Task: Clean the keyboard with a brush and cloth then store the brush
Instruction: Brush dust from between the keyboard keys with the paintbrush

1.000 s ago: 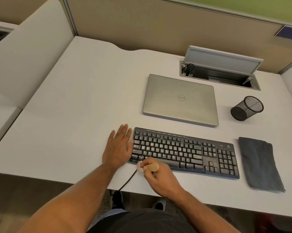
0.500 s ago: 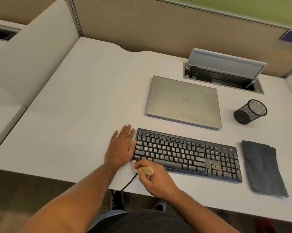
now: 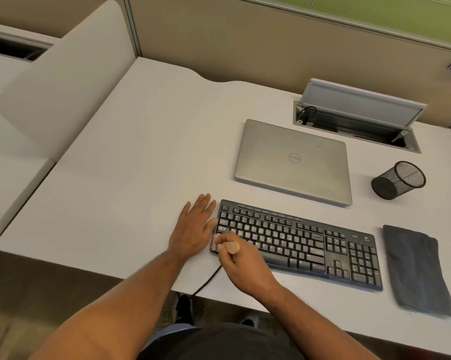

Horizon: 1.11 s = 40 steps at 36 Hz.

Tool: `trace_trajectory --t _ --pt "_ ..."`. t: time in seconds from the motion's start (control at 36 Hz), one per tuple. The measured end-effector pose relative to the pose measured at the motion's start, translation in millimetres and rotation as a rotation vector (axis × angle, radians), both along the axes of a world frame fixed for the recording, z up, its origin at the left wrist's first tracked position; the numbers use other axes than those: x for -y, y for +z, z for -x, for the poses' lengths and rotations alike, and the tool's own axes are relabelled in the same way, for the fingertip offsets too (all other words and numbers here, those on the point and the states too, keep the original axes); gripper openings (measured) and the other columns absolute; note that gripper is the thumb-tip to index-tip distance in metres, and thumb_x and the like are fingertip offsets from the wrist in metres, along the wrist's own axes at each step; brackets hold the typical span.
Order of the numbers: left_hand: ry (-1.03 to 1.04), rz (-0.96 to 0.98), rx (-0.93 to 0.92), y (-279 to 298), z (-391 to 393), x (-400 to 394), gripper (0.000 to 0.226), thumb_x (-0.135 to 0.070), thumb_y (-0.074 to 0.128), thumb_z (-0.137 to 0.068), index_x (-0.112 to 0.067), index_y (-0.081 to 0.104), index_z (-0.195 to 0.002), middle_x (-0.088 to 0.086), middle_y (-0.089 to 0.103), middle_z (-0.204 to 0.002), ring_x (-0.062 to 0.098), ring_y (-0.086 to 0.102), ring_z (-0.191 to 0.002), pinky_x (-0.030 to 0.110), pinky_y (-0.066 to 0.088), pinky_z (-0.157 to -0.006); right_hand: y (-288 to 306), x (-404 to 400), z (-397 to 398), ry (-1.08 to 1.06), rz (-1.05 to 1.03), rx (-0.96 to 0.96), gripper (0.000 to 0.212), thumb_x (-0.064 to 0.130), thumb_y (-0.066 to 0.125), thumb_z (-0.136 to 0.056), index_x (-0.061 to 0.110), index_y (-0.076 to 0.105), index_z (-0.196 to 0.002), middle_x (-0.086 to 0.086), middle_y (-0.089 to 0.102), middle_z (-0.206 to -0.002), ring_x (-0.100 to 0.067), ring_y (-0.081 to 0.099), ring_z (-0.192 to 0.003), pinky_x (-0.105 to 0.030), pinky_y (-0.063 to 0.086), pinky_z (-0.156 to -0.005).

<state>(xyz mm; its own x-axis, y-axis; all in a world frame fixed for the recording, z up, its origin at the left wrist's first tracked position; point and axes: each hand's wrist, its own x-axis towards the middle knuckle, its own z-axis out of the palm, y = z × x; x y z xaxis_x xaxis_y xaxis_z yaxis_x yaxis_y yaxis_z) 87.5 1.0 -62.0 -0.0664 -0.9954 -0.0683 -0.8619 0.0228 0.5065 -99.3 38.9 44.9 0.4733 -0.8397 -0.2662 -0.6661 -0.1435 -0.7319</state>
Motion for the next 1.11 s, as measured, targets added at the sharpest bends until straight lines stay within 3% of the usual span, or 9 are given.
trace_trajectory --t 0.11,0.25,0.39,0.47,0.58,0.83,0.94,1.11 --pt "-0.001 0.001 0.008 -1.5 -0.9 -0.3 0.070 -0.054 0.008 -0.101 -0.023 0.024 -0.162 -0.009 0.007 -0.169 0.001 -0.008 -0.154 0.031 -0.008 -0.124 2.0 -1.0 -2.4 0.121 -0.082 -0.070 0.021 0.037 0.046 -0.104 0.027 0.064 -0.106 0.010 0.069 -0.093 -0.006 0.061 -0.081 -0.028 0.049 -0.072" --pt "-0.002 -0.009 0.014 -0.3 -0.1 0.4 0.072 -0.054 0.007 -0.099 -0.023 0.023 -0.162 -0.008 0.006 -0.170 0.002 -0.008 -0.154 0.033 -0.006 -0.126 5.5 1.7 -5.4 -0.074 -0.004 0.038 0.014 0.037 0.047 -0.107 0.033 0.060 -0.103 0.015 0.066 -0.087 -0.002 0.061 -0.081 -0.019 0.046 -0.066" --pt "-0.003 -0.008 0.014 0.2 0.1 0.2 0.072 -0.054 0.006 -0.099 -0.023 0.024 -0.162 -0.007 0.008 -0.170 0.004 -0.006 -0.154 0.033 -0.007 -0.125 3.5 5.1 -7.3 -0.007 -0.051 -0.057 0.019 0.036 0.043 -0.106 0.029 0.060 -0.102 0.007 0.069 -0.091 -0.008 0.062 -0.078 -0.035 0.053 -0.071" --pt "-0.010 -0.002 0.031 1.3 0.1 -1.0 0.072 -0.054 0.005 -0.099 -0.024 0.023 -0.162 -0.007 0.007 -0.170 0.005 -0.006 -0.155 0.034 -0.006 -0.125 1.9 -2.5 -3.3 0.050 -0.107 -0.063 0.020 0.033 0.047 -0.102 0.027 0.065 -0.103 0.008 0.071 -0.092 -0.007 0.063 -0.081 -0.029 0.051 -0.071" --pt "-0.006 -0.005 0.031 2.1 0.8 -0.9 0.071 -0.054 0.005 -0.099 -0.025 0.024 -0.162 -0.007 0.007 -0.170 0.005 -0.006 -0.155 0.035 -0.004 -0.126 -2.3 -11.6 2.6 -0.045 0.014 0.062 0.012 0.036 0.048 -0.105 0.035 0.060 -0.105 0.017 0.066 -0.096 -0.004 0.061 -0.086 -0.017 0.045 -0.070" --pt "0.004 -0.011 0.075 3.1 3.3 -2.3 0.071 -0.054 0.000 -0.100 -0.028 0.021 -0.162 -0.007 0.004 -0.170 0.006 -0.007 -0.156 0.037 -0.003 -0.127 -9.7 -19.1 13.9 0.020 -0.024 -0.006 0.015 0.041 0.048 -0.104 0.034 0.060 -0.109 0.020 0.067 -0.095 -0.001 0.062 -0.086 -0.014 0.042 -0.068" --pt "0.009 -0.011 0.083 5.2 4.8 -2.6 0.072 -0.054 0.000 -0.100 -0.027 0.021 -0.162 -0.007 0.005 -0.171 0.006 -0.006 -0.156 0.039 -0.001 -0.128 -7.6 -18.3 12.8 -0.024 -0.035 0.073 0.018 0.043 0.050 -0.106 0.036 0.061 -0.119 0.021 0.067 -0.103 -0.002 0.062 -0.090 -0.014 0.045 -0.072" --pt "0.011 -0.002 0.099 5.4 5.2 -2.9 0.071 -0.053 0.001 -0.100 -0.027 0.022 -0.162 -0.006 0.007 -0.171 0.007 -0.004 -0.156 0.038 0.000 -0.128 -8.9 -16.4 24.0 -0.134 0.059 -0.033 0.018 0.035 0.048 -0.106 0.033 0.064 -0.113 0.023 0.067 -0.098 0.000 0.063 -0.084 -0.009 0.041 -0.067"
